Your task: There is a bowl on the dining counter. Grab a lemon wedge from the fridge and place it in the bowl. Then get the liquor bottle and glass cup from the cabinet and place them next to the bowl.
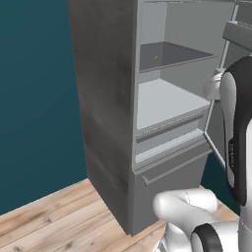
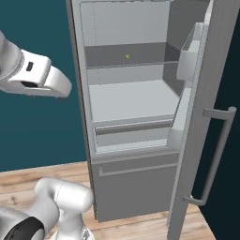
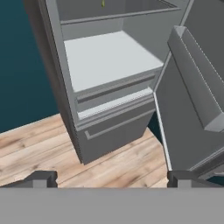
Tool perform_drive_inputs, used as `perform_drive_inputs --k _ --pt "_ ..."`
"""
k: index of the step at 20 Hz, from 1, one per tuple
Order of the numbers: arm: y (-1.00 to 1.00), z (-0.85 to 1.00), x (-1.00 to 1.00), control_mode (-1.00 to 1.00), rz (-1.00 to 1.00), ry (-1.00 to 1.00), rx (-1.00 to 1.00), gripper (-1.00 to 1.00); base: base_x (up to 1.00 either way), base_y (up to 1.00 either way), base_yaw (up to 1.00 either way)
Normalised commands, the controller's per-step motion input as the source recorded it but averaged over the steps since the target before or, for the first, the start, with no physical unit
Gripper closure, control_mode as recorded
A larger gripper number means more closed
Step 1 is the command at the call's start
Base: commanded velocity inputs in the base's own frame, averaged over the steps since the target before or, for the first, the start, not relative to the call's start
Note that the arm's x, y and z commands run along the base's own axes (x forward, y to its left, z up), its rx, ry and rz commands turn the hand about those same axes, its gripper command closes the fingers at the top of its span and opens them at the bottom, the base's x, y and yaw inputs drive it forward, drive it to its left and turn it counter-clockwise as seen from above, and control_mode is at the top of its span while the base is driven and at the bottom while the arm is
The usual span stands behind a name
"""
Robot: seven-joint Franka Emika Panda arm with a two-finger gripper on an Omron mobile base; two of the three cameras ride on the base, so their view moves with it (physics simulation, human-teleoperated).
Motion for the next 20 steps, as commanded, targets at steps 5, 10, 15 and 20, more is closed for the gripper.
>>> perform_drive_inputs --k 5,10,15,20 --pt "-0.02 -0.09 0.01 -1.00 0.00 0.05 0.00 -1.00 0.00 0.00 0.00" --pt "-0.07 -0.24 0.01 -1.00 0.00 0.00 0.00 -1.00 0.00 0.00 0.00" --pt "-0.14 -0.33 0.12 -1.00 0.00 0.00 0.01 -1.00 0.00 0.00 0.00" --pt "-0.10 -0.11 0.15 1.00 0.00 0.00 0.00 -1.00 0.17 -0.05 0.00"
